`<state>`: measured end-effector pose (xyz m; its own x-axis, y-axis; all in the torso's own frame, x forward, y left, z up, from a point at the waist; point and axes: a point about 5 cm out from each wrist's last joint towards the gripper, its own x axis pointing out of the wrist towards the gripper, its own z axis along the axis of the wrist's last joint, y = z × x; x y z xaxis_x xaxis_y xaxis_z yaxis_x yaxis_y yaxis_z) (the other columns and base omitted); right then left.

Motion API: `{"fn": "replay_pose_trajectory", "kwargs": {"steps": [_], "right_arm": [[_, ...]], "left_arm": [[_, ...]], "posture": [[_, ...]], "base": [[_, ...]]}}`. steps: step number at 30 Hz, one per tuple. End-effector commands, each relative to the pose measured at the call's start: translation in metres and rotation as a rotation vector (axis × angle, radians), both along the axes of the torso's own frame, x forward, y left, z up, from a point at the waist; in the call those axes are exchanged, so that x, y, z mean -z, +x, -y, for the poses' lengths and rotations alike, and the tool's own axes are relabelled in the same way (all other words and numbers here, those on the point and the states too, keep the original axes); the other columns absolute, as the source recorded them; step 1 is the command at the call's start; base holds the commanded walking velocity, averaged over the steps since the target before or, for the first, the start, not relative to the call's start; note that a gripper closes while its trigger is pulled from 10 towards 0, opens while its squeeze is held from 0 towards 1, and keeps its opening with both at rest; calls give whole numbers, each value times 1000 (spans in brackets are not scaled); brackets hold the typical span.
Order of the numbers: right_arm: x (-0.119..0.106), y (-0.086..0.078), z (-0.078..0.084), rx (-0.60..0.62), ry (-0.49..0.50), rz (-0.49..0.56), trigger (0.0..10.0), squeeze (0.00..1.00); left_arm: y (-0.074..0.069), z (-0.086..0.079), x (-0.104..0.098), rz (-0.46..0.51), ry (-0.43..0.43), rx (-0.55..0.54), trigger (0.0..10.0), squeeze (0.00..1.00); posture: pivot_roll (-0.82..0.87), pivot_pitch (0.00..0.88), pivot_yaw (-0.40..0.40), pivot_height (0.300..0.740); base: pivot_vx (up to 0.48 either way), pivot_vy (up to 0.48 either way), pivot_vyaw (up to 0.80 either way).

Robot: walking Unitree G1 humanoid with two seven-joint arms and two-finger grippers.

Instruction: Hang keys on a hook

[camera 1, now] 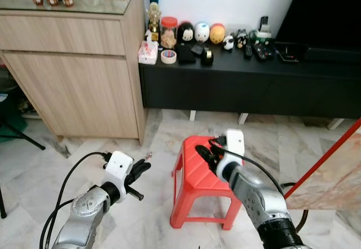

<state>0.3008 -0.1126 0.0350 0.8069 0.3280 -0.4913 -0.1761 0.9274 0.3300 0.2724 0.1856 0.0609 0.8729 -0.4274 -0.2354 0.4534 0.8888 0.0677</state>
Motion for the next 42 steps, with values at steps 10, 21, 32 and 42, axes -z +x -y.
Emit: {"fn": "replay_pose_trajectory", "kwargs": {"steps": [10, 21, 32, 42], "right_arm": [[94, -76, 38, 111, -272, -276, 10000, 0], [123, -123, 48, 335, -176, -409, 10000, 0], [136, -153, 54, 247, -271, -496, 10000, 0], [135, -151, 55, 224, -282, -477, 10000, 0]], "left_arm": [[5, -5, 5, 40, -124, -206, 10000, 0], [17, 1, -4, 109, -153, -246, 10000, 0], [15, 1, -4, 130, -134, -239, 10000, 0], [20, 2, -7, 142, -126, -229, 10000, 0]], "posture": [[69, 0, -107, 740], [74, 0, -99, 740], [68, 0, -91, 740], [73, 0, -109, 740]], "base": [[0, 0, 0], [0, 0, 0], [0, -23, 0], [0, -318, 0]]}}
